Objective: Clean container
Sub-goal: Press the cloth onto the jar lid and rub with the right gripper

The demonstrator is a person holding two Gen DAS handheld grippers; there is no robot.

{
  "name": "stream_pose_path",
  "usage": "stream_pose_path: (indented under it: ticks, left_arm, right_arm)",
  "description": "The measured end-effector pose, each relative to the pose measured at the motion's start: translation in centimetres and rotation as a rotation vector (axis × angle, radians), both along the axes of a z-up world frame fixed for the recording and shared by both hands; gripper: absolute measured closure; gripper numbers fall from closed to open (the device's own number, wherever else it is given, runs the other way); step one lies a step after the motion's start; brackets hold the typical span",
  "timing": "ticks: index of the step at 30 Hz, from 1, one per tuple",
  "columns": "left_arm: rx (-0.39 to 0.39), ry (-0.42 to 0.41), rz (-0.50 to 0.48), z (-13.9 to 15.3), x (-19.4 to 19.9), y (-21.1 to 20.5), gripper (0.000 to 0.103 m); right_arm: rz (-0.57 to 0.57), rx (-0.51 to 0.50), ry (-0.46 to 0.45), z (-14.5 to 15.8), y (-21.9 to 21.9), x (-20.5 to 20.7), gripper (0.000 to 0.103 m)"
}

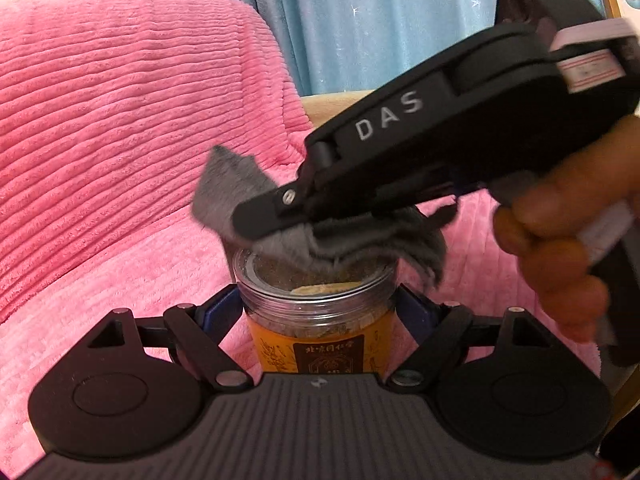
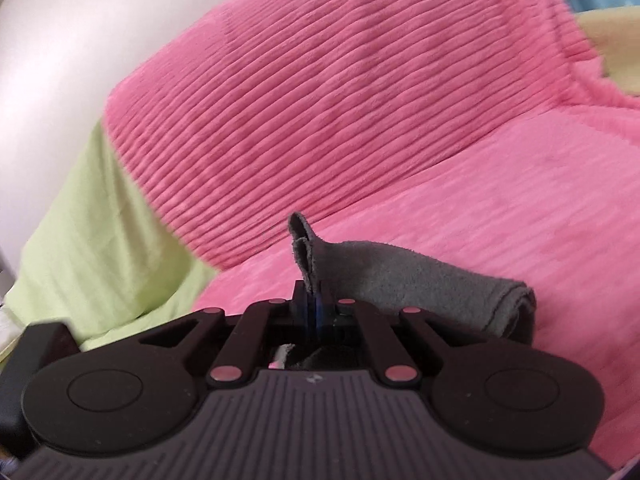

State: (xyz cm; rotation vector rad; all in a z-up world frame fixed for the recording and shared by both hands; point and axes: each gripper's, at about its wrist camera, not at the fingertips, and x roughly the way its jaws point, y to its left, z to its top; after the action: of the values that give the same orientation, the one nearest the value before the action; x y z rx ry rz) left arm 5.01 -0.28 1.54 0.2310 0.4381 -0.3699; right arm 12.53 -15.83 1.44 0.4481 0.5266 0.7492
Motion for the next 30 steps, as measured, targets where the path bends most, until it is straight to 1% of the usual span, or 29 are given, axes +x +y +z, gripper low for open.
stream_pose_path:
  ticks: [2,6,8,11,13,18,22,25,30]
  left_arm:
    - [-0.002,-0.001,-0.001,0.0,0.0,-0.1,0.020]
    - [-0.002,-0.001,-0.002,0.1,0.2,-0.5,0.020]
    - [0.002,-0.003,-0.002,0.1,0.2,-0.8,0.020]
    - [0.003,-0.002,0.002,0.1,0.5,-0.8,0.020]
    - [-0.003,0.002,0.006,0.1,0.7,-0.8,0.020]
    - [-0.003,0.002,0.015,0.1,1.3,-0.7,0.020]
    - [-0.008,0.005,0.017,0.0,1.5,-0.5,0.020]
    - [-0.008,0.004,0.018,0.0,1.6,-0.6,0.020]
    - [-0.011,0.003,0.017,0.0,1.6,-0.6,0.020]
  right_arm:
    - [-0.034,-0.012,-0.004,-0.1,-1.0,-0.1,0.102]
    - [-0.028,-0.022,0.006,-0.3,-2.9,-1.1,0.102]
    - [0.001,-0.007,0.024,-0.4,-3.8,-1.7,0.102]
    - [0.074,0.012,0.038,-0.3,-4.5,-3.0,0.102]
    - [0.118,0.014,0.037,-0.4,-3.9,-3.2,0.102]
    - [0.145,0.024,0.029,-0.3,-1.0,-2.6,0.102]
    - [0.110,0.015,0.024,0.0,0.6,-1.5,0.102]
    - [0.050,0.003,0.013,0.0,1.3,-0.7,0.102]
    - [-0.064,-0.066,-0.020,0.3,0.5,-0.8,0.102]
